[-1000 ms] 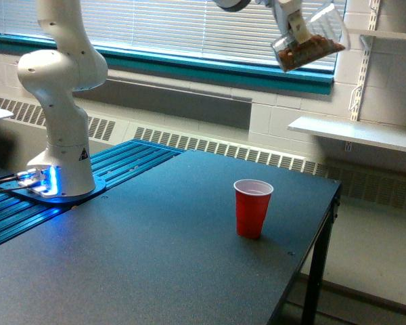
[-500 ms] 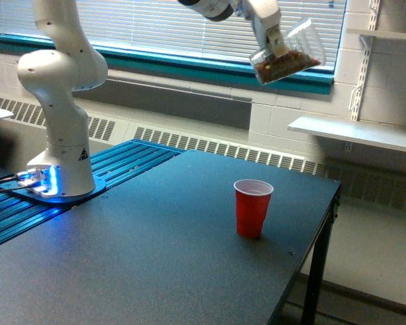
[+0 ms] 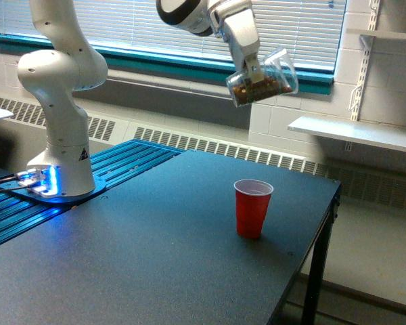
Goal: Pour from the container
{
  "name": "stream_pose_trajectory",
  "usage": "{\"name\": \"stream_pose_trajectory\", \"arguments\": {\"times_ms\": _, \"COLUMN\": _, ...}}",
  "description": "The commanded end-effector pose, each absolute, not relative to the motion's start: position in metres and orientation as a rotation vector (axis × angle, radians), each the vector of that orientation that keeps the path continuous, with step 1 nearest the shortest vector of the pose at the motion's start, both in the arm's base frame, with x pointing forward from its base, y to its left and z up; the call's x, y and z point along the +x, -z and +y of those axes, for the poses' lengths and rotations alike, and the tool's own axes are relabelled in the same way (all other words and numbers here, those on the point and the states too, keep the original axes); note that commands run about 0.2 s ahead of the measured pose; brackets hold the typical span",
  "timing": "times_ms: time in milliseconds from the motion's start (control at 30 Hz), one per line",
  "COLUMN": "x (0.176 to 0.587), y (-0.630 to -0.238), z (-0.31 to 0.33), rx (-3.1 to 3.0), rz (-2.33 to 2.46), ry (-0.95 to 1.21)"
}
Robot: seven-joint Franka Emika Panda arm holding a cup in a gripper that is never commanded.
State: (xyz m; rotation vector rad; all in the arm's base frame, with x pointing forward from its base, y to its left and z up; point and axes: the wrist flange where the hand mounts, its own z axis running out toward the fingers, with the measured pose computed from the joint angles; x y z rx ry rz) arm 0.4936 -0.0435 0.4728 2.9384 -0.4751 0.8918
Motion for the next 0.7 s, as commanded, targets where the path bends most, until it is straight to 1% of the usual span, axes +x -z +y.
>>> {"name": "stream_pose_trajectory", "arguments": {"times_ms": 33, "x": 0.482, "y": -0.467, "z": -0.045, "rx": 2.938, "rz": -0.364, "ry": -0.886}}
{"name": "stream_pose_trajectory", "arguments": {"times_ms": 400, "x": 0.462, "y": -0.434, "z": -0.046, "rx": 2.958, "rz": -0.319, "ry": -0.794}}
{"name": "stream_pose_trajectory", "arguments": {"times_ms": 700, "x": 0.454, "y": -0.417, "z": -0.046, "rx": 2.948, "rz": -0.292, "ry": -0.742}}
